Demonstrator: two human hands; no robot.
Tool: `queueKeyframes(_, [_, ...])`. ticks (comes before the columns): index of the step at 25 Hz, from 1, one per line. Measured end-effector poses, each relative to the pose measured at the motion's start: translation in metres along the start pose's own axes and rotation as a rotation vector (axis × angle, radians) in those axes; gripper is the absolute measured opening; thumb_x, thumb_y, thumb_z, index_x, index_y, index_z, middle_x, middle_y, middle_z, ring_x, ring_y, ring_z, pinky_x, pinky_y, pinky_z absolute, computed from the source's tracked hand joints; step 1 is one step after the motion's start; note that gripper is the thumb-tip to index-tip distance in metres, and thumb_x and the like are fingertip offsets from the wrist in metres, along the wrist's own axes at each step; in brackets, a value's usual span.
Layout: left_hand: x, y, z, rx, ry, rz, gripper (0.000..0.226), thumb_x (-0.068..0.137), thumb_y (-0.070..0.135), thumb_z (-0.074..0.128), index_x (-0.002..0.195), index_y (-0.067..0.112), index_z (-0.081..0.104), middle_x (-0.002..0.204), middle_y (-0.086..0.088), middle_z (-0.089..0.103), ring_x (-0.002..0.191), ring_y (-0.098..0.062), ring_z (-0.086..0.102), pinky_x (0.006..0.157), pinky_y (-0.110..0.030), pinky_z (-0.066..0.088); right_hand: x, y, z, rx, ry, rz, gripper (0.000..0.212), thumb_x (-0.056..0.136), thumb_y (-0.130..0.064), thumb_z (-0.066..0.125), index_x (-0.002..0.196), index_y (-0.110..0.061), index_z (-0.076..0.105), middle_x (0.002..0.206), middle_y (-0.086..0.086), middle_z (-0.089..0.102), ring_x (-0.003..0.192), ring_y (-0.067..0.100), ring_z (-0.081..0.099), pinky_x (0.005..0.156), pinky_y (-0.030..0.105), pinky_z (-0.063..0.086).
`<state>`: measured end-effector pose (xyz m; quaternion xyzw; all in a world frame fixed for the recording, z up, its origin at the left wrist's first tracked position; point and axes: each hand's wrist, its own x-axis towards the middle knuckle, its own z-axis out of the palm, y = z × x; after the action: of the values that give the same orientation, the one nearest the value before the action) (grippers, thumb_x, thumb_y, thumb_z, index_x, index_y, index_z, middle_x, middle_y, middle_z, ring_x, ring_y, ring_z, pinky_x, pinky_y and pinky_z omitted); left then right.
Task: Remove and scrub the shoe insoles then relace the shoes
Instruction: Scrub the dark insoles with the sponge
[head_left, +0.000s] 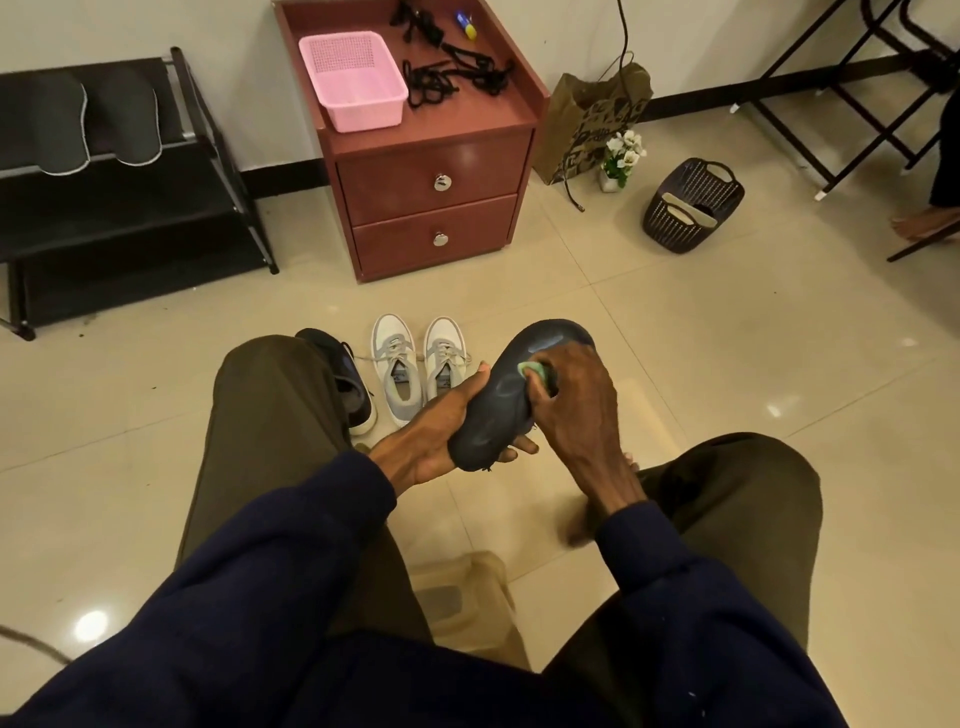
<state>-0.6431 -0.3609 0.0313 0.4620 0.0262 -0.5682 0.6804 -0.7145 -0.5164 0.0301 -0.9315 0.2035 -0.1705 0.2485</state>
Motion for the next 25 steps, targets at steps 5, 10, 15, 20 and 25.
queueKeyframes(5, [0.004, -0.002, -0.004, -0.056, 0.096, -0.021, 0.050, 0.106, 0.052, 0.044, 0.121, 0.008, 0.064, 0.100, -0.015, 0.074, 0.078, -0.028, 0.072, 0.061, -0.039, 0.059, -0.012, -0.021, 0.008, 0.050, -0.218, -0.238, 0.011, 0.090, -0.023, 0.074, 0.099, -0.016, 0.074, 0.094, -0.001, 0.068, 0.085, 0.008, 0.051, 0.073, 0.020, 0.038])
queueKeyframes(10, [0.003, 0.000, -0.002, -0.014, 0.048, -0.035, 0.060, 0.108, 0.052, 0.033, 0.127, 0.003, 0.061, 0.096, -0.019, 0.074, 0.073, -0.032, 0.073, 0.054, -0.033, 0.058, -0.002, 0.003, 0.008, -0.010, -0.074, 0.000, 0.016, 0.093, -0.029, 0.070, 0.103, -0.017, 0.073, 0.102, 0.000, 0.068, 0.094, 0.013, 0.056, 0.079, 0.026, 0.048])
queueKeyframes(15, [0.013, -0.003, -0.014, -0.040, 0.102, -0.009, 0.062, 0.105, 0.053, 0.042, 0.143, 0.006, 0.053, 0.117, -0.020, 0.070, 0.087, -0.034, 0.073, 0.062, -0.039, 0.060, -0.006, -0.008, 0.015, -0.088, -0.145, -0.163, 0.012, 0.090, -0.027, 0.074, 0.098, -0.017, 0.075, 0.097, 0.000, 0.070, 0.090, 0.015, 0.055, 0.075, 0.030, 0.045])
queueKeyframes(20, [0.013, -0.004, -0.016, -0.018, 0.091, -0.010, 0.063, 0.105, 0.055, 0.043, 0.141, 0.006, 0.056, 0.117, -0.022, 0.069, 0.085, -0.034, 0.072, 0.060, -0.038, 0.059, -0.008, 0.002, 0.015, 0.038, -0.141, -0.090, 0.013, 0.091, -0.026, 0.073, 0.101, -0.017, 0.075, 0.099, -0.002, 0.069, 0.093, 0.011, 0.056, 0.079, 0.028, 0.049])
queueKeyframes(25, [0.020, -0.002, -0.012, -0.042, 0.089, -0.009, 0.061, 0.105, 0.055, 0.041, 0.137, 0.006, 0.058, 0.113, -0.021, 0.071, 0.084, -0.036, 0.071, 0.057, -0.034, 0.057, 0.002, 0.002, 0.014, -0.123, -0.061, -0.044, 0.016, 0.089, -0.025, 0.076, 0.100, -0.015, 0.075, 0.098, 0.003, 0.070, 0.092, 0.018, 0.056, 0.077, 0.032, 0.047])
